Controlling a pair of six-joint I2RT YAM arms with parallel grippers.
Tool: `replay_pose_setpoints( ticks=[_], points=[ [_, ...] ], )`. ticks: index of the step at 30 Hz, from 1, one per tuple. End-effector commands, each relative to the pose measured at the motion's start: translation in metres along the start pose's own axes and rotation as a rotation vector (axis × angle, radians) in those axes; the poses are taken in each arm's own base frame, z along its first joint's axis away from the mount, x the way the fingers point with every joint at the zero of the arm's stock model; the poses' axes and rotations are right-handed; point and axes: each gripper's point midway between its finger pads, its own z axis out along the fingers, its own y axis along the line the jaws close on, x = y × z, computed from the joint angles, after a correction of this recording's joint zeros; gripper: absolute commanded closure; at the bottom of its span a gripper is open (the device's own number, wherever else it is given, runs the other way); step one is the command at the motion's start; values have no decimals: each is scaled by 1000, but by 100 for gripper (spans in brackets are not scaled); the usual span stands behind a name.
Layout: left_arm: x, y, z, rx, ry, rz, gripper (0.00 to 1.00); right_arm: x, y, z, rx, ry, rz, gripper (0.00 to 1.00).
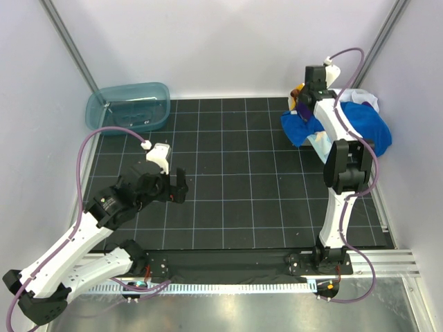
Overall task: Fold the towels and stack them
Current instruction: Grab crumpled towel
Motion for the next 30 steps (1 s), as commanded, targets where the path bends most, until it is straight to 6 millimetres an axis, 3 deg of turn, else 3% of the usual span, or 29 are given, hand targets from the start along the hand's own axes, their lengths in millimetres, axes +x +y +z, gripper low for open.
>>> replay_pose_setpoints(
  ticks=[1, 2, 5, 12, 16, 21, 24, 25, 27, 30],
  points=[
    [-8, 1, 0, -2, -35, 7, 0, -83, 21, -41, -48, -172, 36, 99],
    [-8, 0, 0, 2, -36, 9, 0, -103, 28, -51, -68, -209, 50, 99],
    [-8, 0, 0, 2, -36, 10, 0, -129, 35, -66, -80, -239, 41, 99],
    [-10, 0, -1, 7, -41, 9, 0, -167, 52, -90, -147, -317, 42, 99],
    [-10, -1, -2, 10, -44, 9, 0, -163, 49, -82, -119, -301, 23, 99],
    [-9, -1, -2, 10, -42, 11, 0, -128, 29, -49, -45, -241, -30, 93],
    [-8, -2, -1, 14, -34, 13, 0, -113, 16, -27, -11, -186, -44, 73],
    [-7, -2, -1, 15, -32, 15, 0, -106, 13, -21, -3, -153, -52, 53],
    [-9, -2, -1, 16, -38, 12, 0, -103, 11, -21, 2, -137, -57, 41],
    [-9, -2, -1, 17, -36, 13, 0, -104, 13, -38, -38, -140, -50, 28]
  ],
)
